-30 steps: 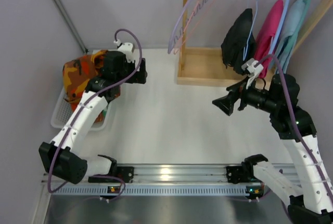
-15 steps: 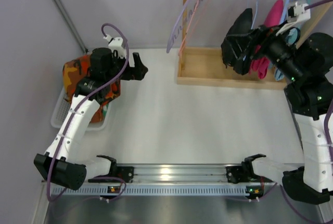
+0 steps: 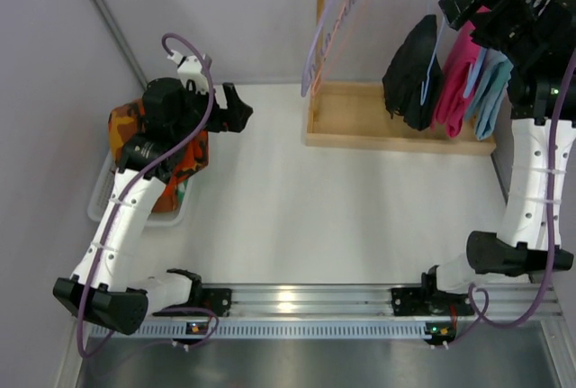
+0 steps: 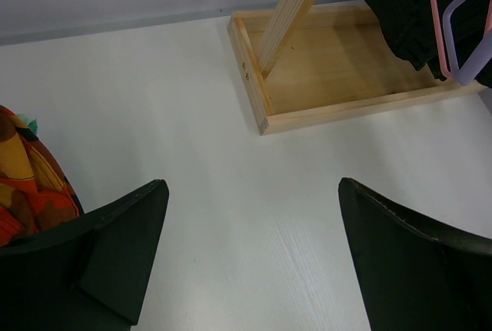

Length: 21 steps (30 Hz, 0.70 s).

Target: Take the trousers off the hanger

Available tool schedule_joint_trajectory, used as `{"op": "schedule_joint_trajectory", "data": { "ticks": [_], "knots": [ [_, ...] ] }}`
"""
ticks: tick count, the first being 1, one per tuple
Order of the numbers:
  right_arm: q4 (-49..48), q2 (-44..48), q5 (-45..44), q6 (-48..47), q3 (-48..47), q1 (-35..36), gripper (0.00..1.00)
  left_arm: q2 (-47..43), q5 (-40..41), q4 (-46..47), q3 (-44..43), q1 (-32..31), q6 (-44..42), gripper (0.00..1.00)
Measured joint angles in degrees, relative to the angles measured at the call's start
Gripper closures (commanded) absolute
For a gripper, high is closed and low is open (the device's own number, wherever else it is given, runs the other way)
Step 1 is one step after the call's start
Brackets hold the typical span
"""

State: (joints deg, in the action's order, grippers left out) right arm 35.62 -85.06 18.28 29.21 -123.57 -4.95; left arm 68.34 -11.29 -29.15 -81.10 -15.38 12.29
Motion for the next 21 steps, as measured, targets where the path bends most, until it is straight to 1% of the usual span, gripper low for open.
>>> {"op": "schedule_joint_trajectory", "data": {
  "ticks": [4, 5, 11, 21],
  "knots": [
    [1.03, -2.60, 0.87, 1.66, -0.31, -0.52, 0.07, -0.24, 0.44, 0.00, 0.00, 0.00, -0.02, 0.02],
    [1.11, -3.10, 1.05, 2.01, -0.31, -0.52, 0.10, -0.28, 0.57, 0.00, 0.00, 0.00, -0.02, 0.02],
    [1.95, -4.74, 0.72, 3.28, -0.66, -0.55, 0.16, -0.39, 1.22, 0.02, 0.00, 0.00, -0.02, 0.02],
    [2.01, -8.02, -0.66, 4.02, -1.49, 0.33, 0.18, -0.39, 1.64, 0.00, 0.00, 0.00, 0.00, 0.02]
  ]
}}
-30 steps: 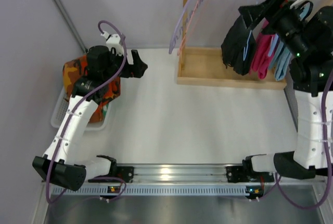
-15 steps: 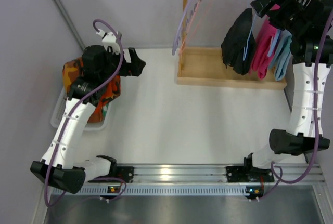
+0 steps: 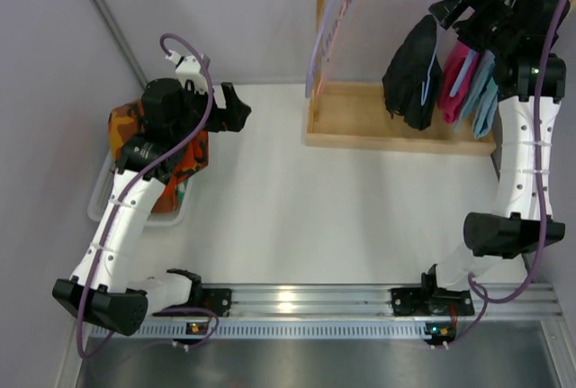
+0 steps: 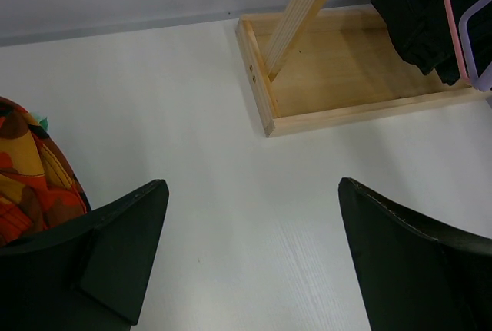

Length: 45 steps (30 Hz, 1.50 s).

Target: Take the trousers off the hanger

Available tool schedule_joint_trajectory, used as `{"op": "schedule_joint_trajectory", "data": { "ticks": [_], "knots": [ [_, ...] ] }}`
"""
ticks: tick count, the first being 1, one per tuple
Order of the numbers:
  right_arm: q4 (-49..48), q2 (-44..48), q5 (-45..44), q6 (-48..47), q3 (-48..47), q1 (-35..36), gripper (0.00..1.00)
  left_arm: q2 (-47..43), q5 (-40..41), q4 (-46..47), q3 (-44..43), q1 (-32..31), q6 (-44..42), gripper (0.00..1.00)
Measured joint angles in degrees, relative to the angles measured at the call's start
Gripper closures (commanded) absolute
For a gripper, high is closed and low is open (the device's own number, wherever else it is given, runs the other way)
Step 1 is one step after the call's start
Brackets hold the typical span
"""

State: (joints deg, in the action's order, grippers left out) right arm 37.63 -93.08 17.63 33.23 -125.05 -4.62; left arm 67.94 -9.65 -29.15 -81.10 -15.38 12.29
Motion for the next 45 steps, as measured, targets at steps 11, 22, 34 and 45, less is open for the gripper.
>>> {"op": "schedule_joint_trajectory", "data": {
  "ticks": [11, 22, 34, 45],
  "knots": [
    [-3.23, -3.43, 2.80, 2.80, 0.50, 0.98, 0.35, 0.04, -0.52, 0.00, 0.00, 0.00, 0.00, 0.02],
    [-15.37, -3.78, 12.61, 13.57, 7.74, 0.74, 0.85, 0.09, -1.92, 0.00, 0.00, -0.02, 0.00, 0.02],
    [-29.64, -4.11, 20.63, 23.96, 15.15, 0.39, 1.00, 0.09, -1.03, 0.00, 0.00, -0.02, -0.57, 0.02],
    [-42.95, -4.17, 25.97, 32.15, 15.23, 0.68, 1.00, 0.00, 2.03, 1.49, 0.11, -0.02, -0.35, 0.02]
  ]
}}
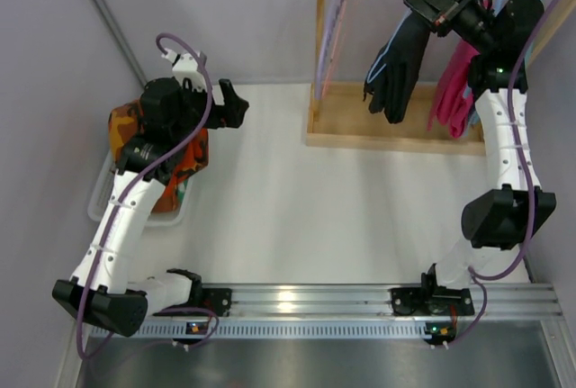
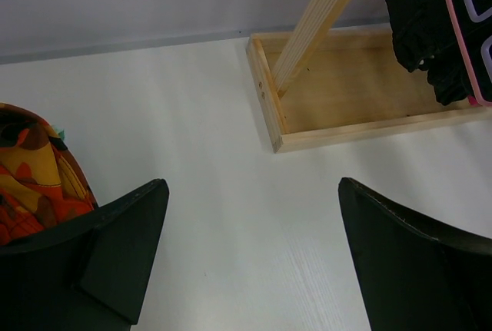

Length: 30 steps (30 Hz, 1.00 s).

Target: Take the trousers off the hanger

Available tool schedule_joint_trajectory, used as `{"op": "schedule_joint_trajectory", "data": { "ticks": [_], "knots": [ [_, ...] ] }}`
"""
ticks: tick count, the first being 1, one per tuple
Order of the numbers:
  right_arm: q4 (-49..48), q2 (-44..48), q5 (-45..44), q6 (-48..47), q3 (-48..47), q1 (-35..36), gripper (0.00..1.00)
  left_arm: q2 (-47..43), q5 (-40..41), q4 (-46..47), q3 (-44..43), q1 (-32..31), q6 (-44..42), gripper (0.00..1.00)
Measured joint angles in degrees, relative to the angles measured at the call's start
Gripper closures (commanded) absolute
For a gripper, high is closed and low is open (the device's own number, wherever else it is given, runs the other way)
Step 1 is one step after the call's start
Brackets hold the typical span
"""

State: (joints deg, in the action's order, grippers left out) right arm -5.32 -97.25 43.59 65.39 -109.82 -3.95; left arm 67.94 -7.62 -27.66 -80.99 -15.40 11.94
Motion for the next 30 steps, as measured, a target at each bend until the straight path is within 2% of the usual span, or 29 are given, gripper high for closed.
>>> {"op": "schedule_joint_trajectory", "data": {
  "ticks": [8, 13, 19, 26, 30],
  "knots": [
    [-5.90, 6.21, 3.56, 3.54, 6.51, 0.61, 1.00, -5.81, -1.03, 10.27, 8.46, 0.00, 0.59, 0.02],
    [-9.03, 10.82, 7.28, 5.55, 11.02, 0.92, 1.00, -10.49, -6.14, 16.87, 15.89, 0.00, -1.31, 0.02],
    [-11.37, 17.44, 12.85, 7.76, 18.75, 1.09, 1.00, -12.63, -12.63, 23.56, 22.27, -1.53, -7.85, 0.02],
    [-12.68, 23.21, 18.05, 9.68, 25.18, 1.20, 1.00, -12.98, -15.10, 28.30, 29.18, -10.25, -12.74, 0.02],
    [-12.13, 25.68, 20.22, 9.86, 27.15, 1.22, 1.00, -12.66, -11.47, 31.28, 31.30, -19.71, -13.99, 0.02]
  ]
}}
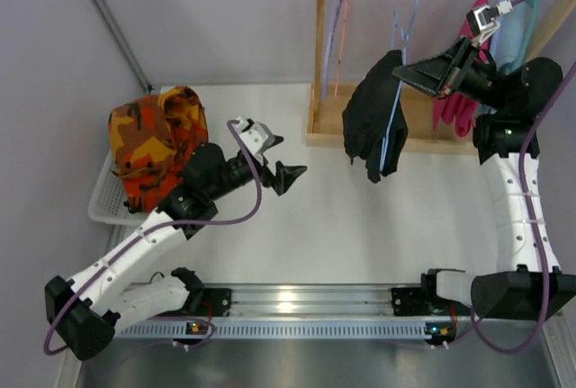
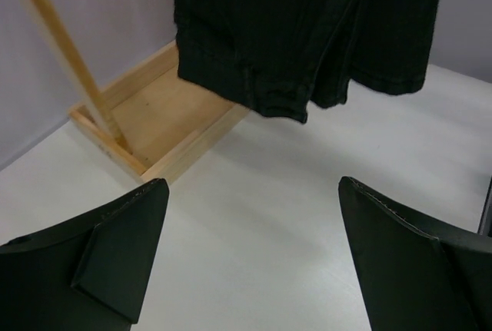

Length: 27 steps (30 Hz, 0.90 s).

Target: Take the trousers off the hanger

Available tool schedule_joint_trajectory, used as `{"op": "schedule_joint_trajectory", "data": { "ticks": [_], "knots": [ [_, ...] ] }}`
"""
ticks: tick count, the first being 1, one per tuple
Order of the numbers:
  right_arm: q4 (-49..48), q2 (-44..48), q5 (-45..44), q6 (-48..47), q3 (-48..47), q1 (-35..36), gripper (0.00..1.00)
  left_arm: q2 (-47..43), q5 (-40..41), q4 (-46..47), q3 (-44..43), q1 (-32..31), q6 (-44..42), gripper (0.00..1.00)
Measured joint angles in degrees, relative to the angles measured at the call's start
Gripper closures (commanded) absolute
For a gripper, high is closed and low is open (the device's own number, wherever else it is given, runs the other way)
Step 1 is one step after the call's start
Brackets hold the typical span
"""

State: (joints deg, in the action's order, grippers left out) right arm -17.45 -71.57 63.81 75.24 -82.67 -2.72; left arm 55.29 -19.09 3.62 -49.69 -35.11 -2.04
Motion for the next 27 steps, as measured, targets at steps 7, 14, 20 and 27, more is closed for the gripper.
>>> {"op": "schedule_joint_trajectory", "data": {
  "ticks": [7, 14, 20, 27],
  "knots": [
    [4.09, 4.04, 1.53, -0.94, 1.73, 0.00, 1.00, 5.73, 11.23, 9.73, -0.81, -15.78, 0.42, 0.02],
    [7.30, 5.20, 1.70, -1.79, 1.75, 0.00, 1.00, 12.33, 19.54, 20.50, -2.12, -29.62, -0.59, 0.02],
    [9.75, 5.20, 2.19, -3.04, 1.75, 0.00, 1.00, 18.12, 23.56, 26.38, -4.42, -32.70, -1.62, 0.02],
    [9.86, 5.22, 2.97, -2.97, 1.75, 0.00, 1.00, 23.50, 29.31, 32.96, -8.04, -32.74, -4.26, 0.02]
  ]
}}
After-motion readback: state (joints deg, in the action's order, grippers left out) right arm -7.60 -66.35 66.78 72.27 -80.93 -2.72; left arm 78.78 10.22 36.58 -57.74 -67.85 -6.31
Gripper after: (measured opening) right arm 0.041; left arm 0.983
